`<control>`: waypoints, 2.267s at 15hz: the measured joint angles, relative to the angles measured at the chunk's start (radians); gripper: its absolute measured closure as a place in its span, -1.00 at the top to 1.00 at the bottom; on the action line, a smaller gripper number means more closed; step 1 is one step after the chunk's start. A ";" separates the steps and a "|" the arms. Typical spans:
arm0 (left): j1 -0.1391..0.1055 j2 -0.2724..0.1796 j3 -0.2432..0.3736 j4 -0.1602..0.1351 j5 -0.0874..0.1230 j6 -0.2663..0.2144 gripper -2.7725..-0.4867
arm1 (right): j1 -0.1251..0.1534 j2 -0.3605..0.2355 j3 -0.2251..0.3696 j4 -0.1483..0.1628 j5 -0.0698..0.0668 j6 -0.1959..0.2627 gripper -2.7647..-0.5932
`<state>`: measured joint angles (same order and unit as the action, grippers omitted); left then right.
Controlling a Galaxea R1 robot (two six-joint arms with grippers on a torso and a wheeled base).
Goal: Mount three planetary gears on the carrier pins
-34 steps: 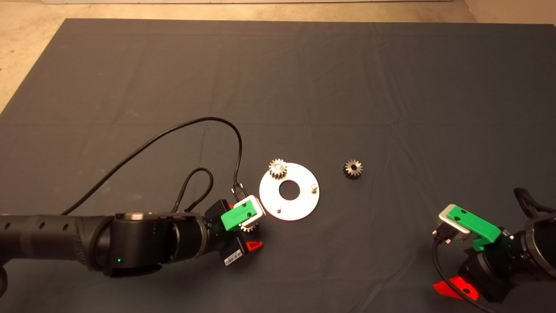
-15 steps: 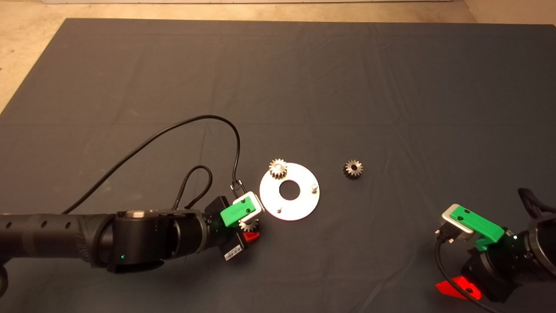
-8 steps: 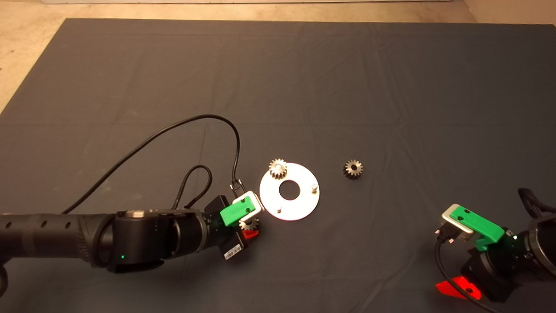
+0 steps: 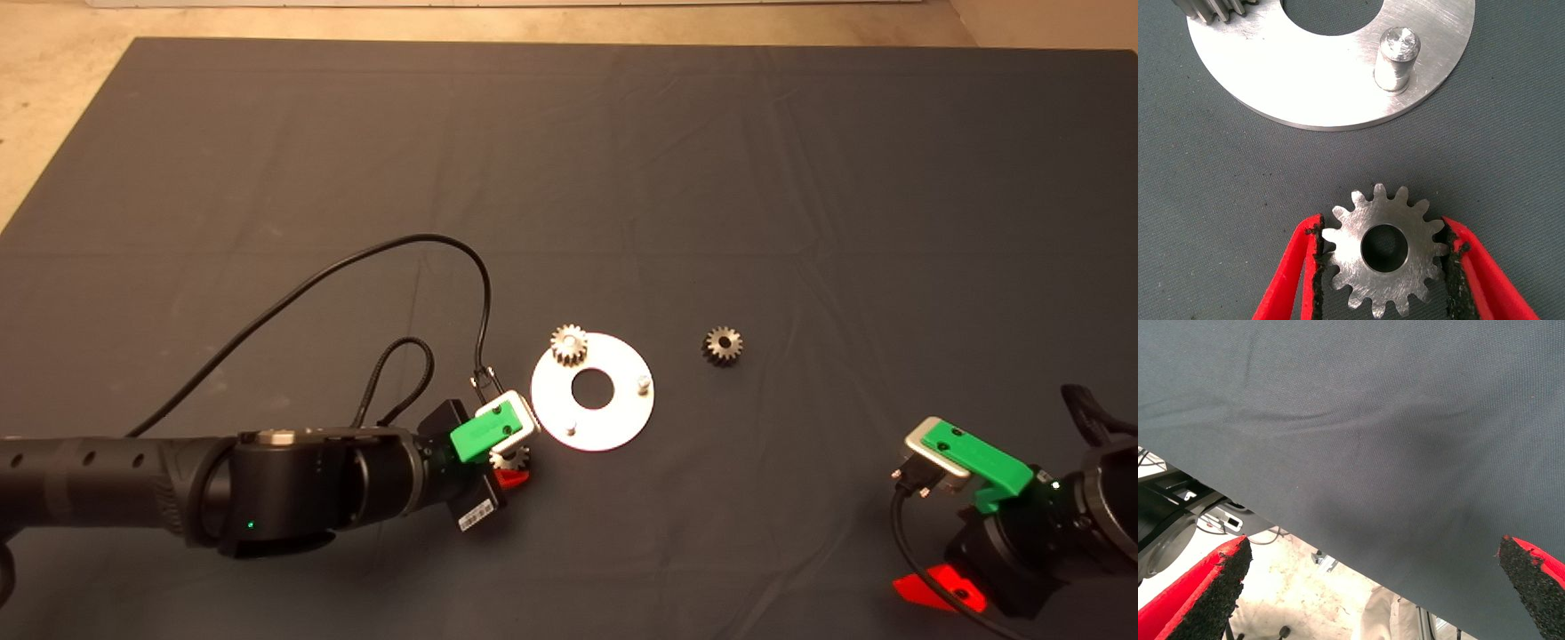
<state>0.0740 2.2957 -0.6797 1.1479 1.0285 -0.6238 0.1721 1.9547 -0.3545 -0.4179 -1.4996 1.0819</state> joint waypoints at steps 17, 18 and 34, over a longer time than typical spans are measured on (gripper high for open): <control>-0.146 0.058 0.047 -0.211 0.041 0.001 -0.82 | 0.000 -0.007 0.000 0.000 0.003 0.000 0.99; -0.159 0.081 0.031 -0.237 0.057 0.004 -0.82 | 0.000 -0.008 0.000 0.000 0.004 0.000 0.99; -0.186 0.204 -0.083 -0.251 0.049 0.030 -0.84 | 0.000 -0.041 0.000 0.000 0.005 -0.012 0.99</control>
<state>-0.1115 2.5000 -0.7626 0.8972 1.0774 -0.5936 0.1721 1.9136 -0.3545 -0.4174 -1.4943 1.0702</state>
